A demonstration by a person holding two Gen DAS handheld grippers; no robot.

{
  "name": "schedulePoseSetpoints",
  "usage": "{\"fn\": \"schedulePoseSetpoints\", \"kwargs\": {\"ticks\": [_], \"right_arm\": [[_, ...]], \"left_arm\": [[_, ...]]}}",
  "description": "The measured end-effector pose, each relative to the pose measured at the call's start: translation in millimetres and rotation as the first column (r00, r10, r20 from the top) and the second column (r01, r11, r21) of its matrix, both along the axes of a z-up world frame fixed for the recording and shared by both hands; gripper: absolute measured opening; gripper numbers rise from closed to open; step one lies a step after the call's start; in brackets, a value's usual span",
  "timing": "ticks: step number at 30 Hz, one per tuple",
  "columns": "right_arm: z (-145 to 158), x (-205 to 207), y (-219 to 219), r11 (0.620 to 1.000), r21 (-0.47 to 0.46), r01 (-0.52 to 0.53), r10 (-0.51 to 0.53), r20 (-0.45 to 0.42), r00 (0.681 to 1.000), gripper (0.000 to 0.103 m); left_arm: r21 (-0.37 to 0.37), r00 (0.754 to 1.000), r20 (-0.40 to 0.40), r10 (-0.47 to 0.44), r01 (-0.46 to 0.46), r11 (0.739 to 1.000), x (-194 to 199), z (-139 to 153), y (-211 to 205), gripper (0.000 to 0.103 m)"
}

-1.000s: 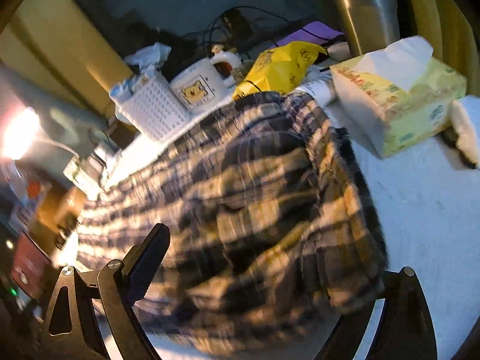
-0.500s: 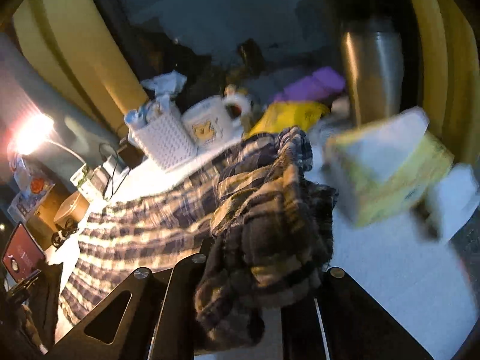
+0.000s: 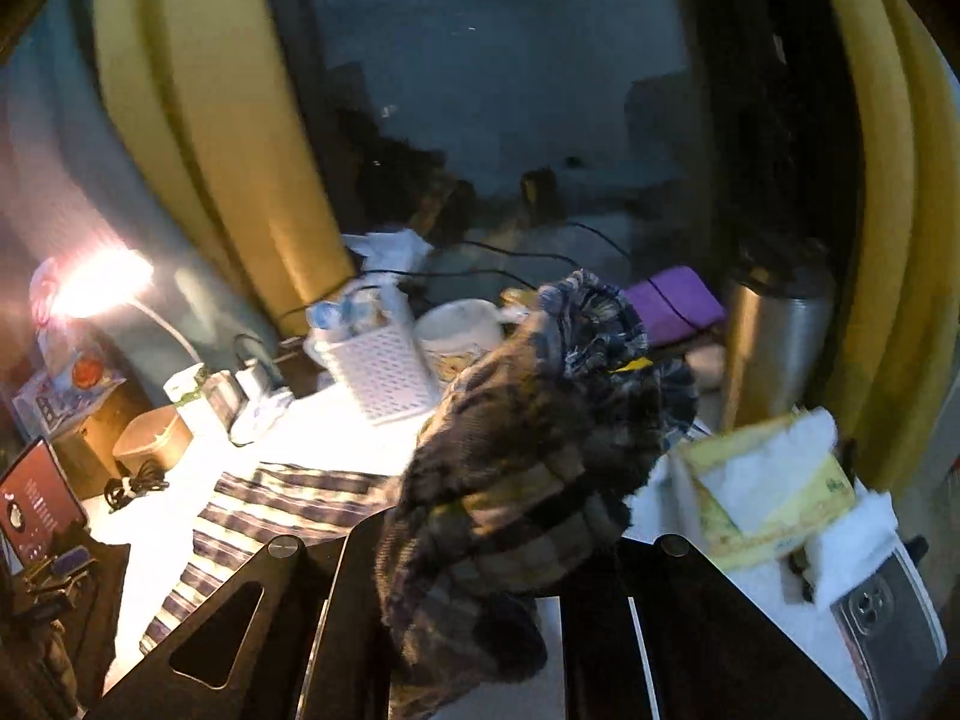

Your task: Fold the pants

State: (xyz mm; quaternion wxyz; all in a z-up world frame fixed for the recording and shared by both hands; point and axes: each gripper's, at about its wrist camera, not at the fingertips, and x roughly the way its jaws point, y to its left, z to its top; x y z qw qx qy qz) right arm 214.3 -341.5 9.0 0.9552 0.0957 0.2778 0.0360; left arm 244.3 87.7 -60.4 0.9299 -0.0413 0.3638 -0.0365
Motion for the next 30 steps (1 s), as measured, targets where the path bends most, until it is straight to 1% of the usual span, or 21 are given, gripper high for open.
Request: {"fn": "schedulePoseSetpoints", "kwargs": {"ticks": [3,6,12,17,20,22,24,26,27,29,30], "right_arm": [[12.6,8.1,30.2,0.998,-0.046,-0.042,0.043,0.014,0.999,0.012],[18.7,19.5,64.1,0.992,-0.094,-0.089,0.090,0.015,0.996,0.012],[8.2,44.2,136.6,0.969,-0.145,-0.201,0.198,-0.035,0.980,0.012],[-18.4,60.6,200.3,0.937,-0.174,-0.304,0.288,-0.110,0.951,0.012],[-41.1,67.0,236.4,0.915,-0.179,-0.361,0.333,-0.170,0.928,0.012],[-59.0,68.9,259.0,0.893,-0.199,-0.403,0.359,-0.222,0.906,0.012],[-79.5,71.0,282.3,0.868,-0.240,-0.434,0.365,-0.283,0.887,0.012],[-95.6,72.4,296.2,0.856,-0.254,-0.450,0.358,-0.338,0.871,0.012],[-100.9,71.6,298.9,0.853,-0.252,-0.456,0.357,-0.355,0.864,0.015],[-104.6,68.6,300.7,0.850,-0.243,-0.468,0.368,-0.364,0.856,0.030],[-103.5,66.0,300.6,0.846,-0.227,-0.483,0.386,-0.364,0.848,0.048]], "left_arm": [[-0.004,1.000,0.010,0.000,0.000,1.000,0.2,0.4,12.4,0.062],[-0.012,1.000,0.019,0.006,-0.005,1.000,-0.9,-1.3,24.5,0.062],[-0.039,0.999,0.028,0.023,-0.022,0.999,-7.8,-6.2,48.5,0.062],[-0.059,0.999,0.021,0.044,-0.043,0.997,-12.6,-12.0,68.8,0.062],[-0.069,0.998,0.015,0.055,-0.054,0.996,-14.6,-14.5,77.9,0.062],[-0.071,0.998,0.010,0.060,-0.059,0.996,-16.6,-15.7,81.3,0.062],[-0.070,0.998,0.007,0.061,-0.060,0.996,-18.3,-16.8,84.1,0.062],[-0.068,0.998,0.006,0.061,-0.061,0.996,-19.5,-17.6,85.4,0.062],[-0.068,0.998,0.004,0.062,-0.061,0.996,-19.8,-17.9,85.7,0.062],[-0.067,0.998,0.003,0.063,-0.063,0.996,-20.3,-18.2,85.3,0.062],[-0.066,0.998,0.002,0.063,-0.063,0.996,-19.7,-18.3,84.3,0.062]]}}
